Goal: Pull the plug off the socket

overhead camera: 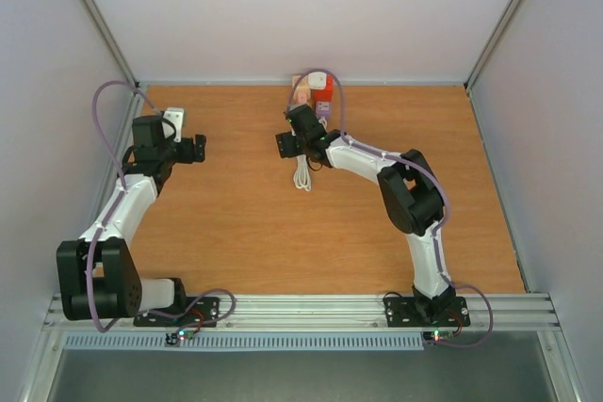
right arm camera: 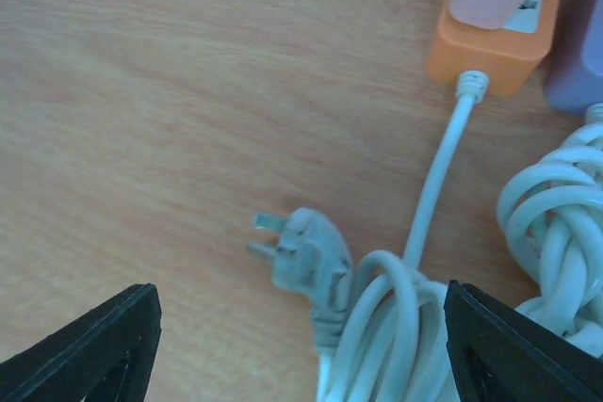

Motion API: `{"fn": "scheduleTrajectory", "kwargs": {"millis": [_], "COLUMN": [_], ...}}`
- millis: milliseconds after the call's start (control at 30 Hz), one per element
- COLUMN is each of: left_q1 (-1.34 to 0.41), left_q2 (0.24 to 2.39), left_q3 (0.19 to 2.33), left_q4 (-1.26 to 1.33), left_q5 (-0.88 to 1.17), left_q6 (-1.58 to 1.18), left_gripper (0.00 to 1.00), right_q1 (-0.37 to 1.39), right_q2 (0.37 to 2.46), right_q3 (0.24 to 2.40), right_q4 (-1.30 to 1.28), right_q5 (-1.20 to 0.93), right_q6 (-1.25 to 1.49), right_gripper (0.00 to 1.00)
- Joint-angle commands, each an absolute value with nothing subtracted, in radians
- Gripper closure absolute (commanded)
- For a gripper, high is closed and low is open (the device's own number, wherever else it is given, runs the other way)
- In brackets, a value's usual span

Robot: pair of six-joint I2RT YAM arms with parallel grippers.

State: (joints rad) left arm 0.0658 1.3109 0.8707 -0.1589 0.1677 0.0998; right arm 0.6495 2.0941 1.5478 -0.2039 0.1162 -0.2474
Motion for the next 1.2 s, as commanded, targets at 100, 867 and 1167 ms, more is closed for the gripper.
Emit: {"fn": "scheduleTrajectory", "kwargs": {"millis": [100, 867, 1167], "left_q1": [0.061, 0.061, 0.061], "left_q2": [1.282, 1.285, 1.291], "left_q3": [0.858, 0.848, 0.85], "left_q4": [-0.088, -0.079, -0.078], "left_q5": [0.159, 0.153, 0.137], "left_q6": [0.087, 0.091, 0.092], "left_gripper": [0.0, 0.0, 0.0], "right_q1": [0.65, 0.645, 0.647], "right_q2": [2.21, 2.314, 2.244], "right_q3": [1.652, 1.693, 1.598], "right_q4": [-0.191, -0.313, -0.322], "right_q5": [0.247, 0.126, 0.034], "right_q6": [-0.268, -0.27, -0.322], "right_gripper": [0.19, 0.22, 0.27]}}
